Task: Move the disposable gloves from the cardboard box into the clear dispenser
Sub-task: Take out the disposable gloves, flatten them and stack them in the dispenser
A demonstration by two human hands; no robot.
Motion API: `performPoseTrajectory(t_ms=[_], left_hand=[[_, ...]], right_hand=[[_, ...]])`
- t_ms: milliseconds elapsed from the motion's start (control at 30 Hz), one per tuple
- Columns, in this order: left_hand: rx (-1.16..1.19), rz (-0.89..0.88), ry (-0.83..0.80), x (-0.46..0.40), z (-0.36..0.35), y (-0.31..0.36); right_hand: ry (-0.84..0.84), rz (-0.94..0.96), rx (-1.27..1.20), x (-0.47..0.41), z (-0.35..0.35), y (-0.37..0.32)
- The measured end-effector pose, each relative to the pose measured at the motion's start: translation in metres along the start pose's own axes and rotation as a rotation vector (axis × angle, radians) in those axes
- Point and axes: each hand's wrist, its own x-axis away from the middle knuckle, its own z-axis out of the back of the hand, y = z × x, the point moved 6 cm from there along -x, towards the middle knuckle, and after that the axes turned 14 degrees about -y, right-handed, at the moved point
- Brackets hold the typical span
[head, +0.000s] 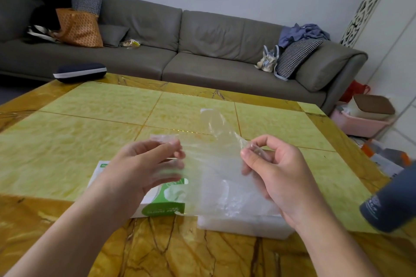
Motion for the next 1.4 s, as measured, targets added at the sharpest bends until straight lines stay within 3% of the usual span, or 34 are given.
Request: performPoseTrajectory(t_ms=[200, 400, 533, 600, 667, 700, 767, 867, 1067, 1400], left_hand=[[0.095, -0.119, 0.047, 0.002, -0.002, 0.008], [-0.034, -0.228, 0.09, 0.006, -0.021, 0.02], [-0.097, -0.161, 0.179, -0.003, -0.022, 0.007], [-0.344, -0.215, 0.283, 0.0, -0.02, 0.01], [-0.78, -0.425, 0.394, 0.015, -0.036, 0.03], [-0.95, -0.565, 0.374, 0.024, -0.057, 0.042], [-1.177, -0.709, 0.145, 0.027, -0.106, 0.044], [-1.428, -0.452, -0.175, -0.005, -0.146, -0.002], [-1.636, 0.015, -0.275, -0.046, -0.137, -0.059], [-1.643, 0.252, -0.516, -0.067, -0.118, -0.068]], right_hand=[[0.082, 0.01, -0.023, 0.004, 0.007, 0.0], [0.2, 0.018, -0.013, 0.01, 0.034, -0.001], [0.262, -0.083, 0.068, 0.012, 0.06, 0.016], [0.267, -0.148, 0.101, 0.012, 0.069, 0.031], [0.253, -0.217, 0.157, 0.011, 0.073, 0.044], [0.236, -0.246, 0.197, 0.011, 0.073, 0.048], [0.202, -0.274, 0.257, 0.009, 0.069, 0.05], [0.161, -0.275, 0.355, 0.006, 0.064, 0.05], [0.222, -0.269, 0.69, 0.004, 0.067, 0.051], [0.236, -0.332, 1.105, 0.003, 0.064, 0.043]])
